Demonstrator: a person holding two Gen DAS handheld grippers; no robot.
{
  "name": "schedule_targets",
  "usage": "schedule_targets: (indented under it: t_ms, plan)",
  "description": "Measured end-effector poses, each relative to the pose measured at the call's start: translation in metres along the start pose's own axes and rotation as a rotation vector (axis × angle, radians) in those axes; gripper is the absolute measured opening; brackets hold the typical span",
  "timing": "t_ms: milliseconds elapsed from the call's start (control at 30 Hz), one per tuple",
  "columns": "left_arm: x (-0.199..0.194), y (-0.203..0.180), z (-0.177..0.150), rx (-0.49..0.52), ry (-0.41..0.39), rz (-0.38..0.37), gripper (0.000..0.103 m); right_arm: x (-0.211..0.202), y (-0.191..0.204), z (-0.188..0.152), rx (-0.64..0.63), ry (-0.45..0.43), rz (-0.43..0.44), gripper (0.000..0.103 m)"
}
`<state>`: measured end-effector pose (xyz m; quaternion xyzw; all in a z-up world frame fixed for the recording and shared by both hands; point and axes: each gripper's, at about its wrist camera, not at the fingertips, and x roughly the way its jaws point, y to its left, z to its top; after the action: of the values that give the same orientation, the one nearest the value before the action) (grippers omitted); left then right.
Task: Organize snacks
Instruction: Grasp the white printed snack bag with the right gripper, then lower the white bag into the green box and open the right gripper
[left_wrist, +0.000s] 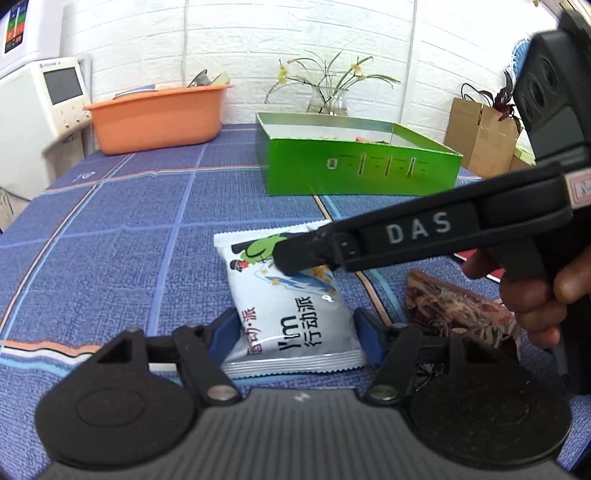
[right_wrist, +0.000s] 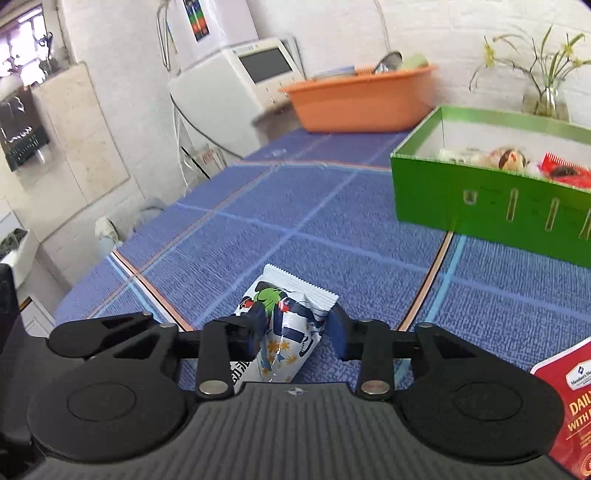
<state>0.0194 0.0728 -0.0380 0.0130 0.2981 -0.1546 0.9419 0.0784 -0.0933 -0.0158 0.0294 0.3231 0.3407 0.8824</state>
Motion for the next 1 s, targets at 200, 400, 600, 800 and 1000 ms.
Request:
schedule_targets:
  t_ms: [200, 400, 600, 800, 1000]
  plan:
    - [-0.007, -0.004, 0.013, 0.037, -0.039, -0.004, 0.065, -0.014, -0.004, 0.005, 0.040, -0.072, 0.015, 0.059]
    - [-0.006, -0.021, 0.040, 0.100, -0.085, -0.005, 0.065, -0.038, -0.015, 0.014, 0.058, -0.168, 0.005, 0.059]
    - [0.004, -0.044, 0.070, 0.186, -0.106, 0.006, 0.065, -0.058, -0.035, 0.019, 0.089, -0.270, -0.017, 0.059]
    - [0.022, -0.065, 0.120, 0.242, -0.190, 0.021, 0.064, -0.079, -0.072, 0.056, 0.150, -0.376, -0.034, 0.054]
    - [0.047, -0.080, 0.156, 0.289, -0.222, 0.002, 0.061, -0.087, -0.112, 0.076, 0.290, -0.431, -0.045, 0.051]
